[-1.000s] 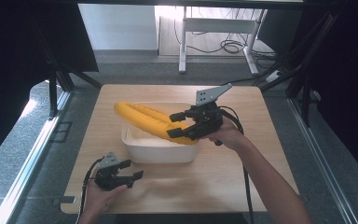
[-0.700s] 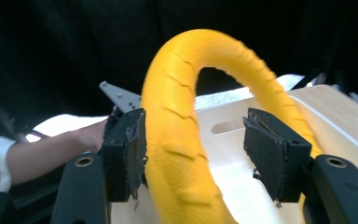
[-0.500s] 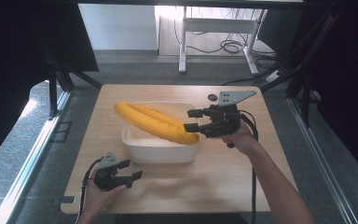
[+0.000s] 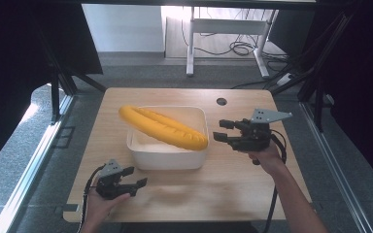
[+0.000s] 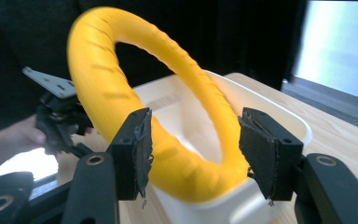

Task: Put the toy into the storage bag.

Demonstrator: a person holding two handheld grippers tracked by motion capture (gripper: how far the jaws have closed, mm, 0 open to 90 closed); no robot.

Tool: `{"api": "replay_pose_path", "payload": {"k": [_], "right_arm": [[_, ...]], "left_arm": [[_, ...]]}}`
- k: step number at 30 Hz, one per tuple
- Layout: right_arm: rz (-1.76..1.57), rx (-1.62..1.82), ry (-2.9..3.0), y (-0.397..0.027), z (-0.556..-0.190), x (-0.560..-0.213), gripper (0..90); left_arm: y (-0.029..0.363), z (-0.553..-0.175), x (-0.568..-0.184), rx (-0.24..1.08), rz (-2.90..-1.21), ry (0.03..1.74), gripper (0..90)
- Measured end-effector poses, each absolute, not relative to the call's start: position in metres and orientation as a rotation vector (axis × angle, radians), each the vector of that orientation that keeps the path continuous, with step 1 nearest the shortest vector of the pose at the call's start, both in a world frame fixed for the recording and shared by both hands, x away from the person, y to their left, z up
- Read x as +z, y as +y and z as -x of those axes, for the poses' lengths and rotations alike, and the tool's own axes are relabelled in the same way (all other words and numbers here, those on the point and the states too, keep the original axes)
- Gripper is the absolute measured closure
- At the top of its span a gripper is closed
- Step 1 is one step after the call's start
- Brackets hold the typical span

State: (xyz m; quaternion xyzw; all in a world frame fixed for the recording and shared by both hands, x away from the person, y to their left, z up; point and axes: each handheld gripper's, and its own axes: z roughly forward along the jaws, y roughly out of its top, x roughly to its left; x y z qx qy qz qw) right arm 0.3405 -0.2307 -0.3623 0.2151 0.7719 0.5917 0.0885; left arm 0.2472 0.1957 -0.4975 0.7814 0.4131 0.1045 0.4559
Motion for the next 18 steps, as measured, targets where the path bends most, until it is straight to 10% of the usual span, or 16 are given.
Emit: {"api": "replay_pose_path", "payload": {"k": [18], "right_arm": [[-0.88,1.614,2.237,-0.278,-0.321,-0.443,43.8]], "left_arm": [[0.197,-0.246,-0.496,0.265,-1.924,1.024,28.8]]}}
